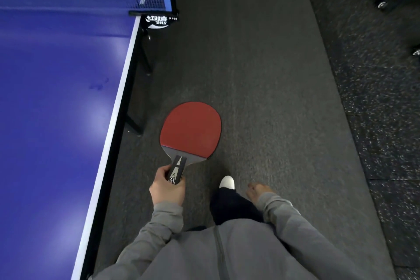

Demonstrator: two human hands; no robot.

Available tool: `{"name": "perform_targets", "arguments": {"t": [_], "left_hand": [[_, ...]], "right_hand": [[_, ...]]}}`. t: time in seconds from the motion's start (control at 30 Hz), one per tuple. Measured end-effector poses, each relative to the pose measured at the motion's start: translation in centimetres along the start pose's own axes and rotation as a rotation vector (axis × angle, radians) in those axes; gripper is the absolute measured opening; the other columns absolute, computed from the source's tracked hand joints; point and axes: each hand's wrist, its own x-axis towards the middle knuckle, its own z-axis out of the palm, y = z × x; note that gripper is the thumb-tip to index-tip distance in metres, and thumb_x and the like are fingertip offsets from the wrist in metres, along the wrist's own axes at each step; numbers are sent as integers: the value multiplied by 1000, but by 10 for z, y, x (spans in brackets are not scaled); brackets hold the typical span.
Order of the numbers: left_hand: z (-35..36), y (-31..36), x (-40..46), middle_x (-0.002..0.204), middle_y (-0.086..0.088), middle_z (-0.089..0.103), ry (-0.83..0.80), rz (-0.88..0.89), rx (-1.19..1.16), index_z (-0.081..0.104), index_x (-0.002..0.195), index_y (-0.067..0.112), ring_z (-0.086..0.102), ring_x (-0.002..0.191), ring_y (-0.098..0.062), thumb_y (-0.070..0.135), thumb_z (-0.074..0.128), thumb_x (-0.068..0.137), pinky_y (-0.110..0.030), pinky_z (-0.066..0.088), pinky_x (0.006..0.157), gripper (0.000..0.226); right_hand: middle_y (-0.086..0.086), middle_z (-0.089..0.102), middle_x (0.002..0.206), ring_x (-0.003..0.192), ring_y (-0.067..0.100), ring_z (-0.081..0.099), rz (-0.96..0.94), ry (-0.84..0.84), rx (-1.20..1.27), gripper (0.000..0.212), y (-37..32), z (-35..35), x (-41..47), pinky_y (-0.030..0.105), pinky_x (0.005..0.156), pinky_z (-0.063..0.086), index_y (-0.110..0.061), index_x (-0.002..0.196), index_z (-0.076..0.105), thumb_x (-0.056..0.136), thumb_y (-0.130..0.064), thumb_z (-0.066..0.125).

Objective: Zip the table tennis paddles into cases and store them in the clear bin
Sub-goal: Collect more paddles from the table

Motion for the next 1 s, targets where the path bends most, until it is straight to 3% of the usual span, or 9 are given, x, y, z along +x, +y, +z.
{"name": "perform_targets", "arguments": {"t": [0.4, 0.77, 0.9, 1.0], "left_hand": [[94, 149, 104, 84, 0, 62, 11, 25, -24, 62, 101, 10, 55, 76, -17, 5, 73, 70, -24, 40, 75, 34], [172, 279, 279, 80, 6, 60, -46, 42, -76, 63, 100, 13, 56, 75, -14, 8, 76, 69, -21, 38, 71, 34], [185, 323, 330, 83, 5, 59, -26, 52, -90, 62, 103, 10, 53, 75, -12, 7, 75, 70, -11, 32, 66, 35], [194, 347, 365, 84, 4, 58, 8, 28, -94, 62, 106, 8, 53, 77, -13, 6, 75, 71, -17, 35, 72, 38]], "right_hand": [[9, 48, 140, 126, 25, 47, -15, 59, 3, 43, -13, -198, 111, 28, 101, 37, -12, 135, 44, 98, -32, 38], [8, 48, 139, 126, 26, 46, -25, 111, -18, 44, -117, -350, 211, 33, 105, 38, -14, 135, 44, 97, -37, 39], [10, 45, 140, 128, 28, 44, -55, 163, -18, 46, -152, -403, 238, 36, 107, 36, -15, 136, 41, 96, -38, 39], [9, 45, 141, 128, 28, 44, -78, 158, -40, 47, -176, -438, 264, 37, 107, 36, -16, 136, 41, 95, -40, 41]]}}
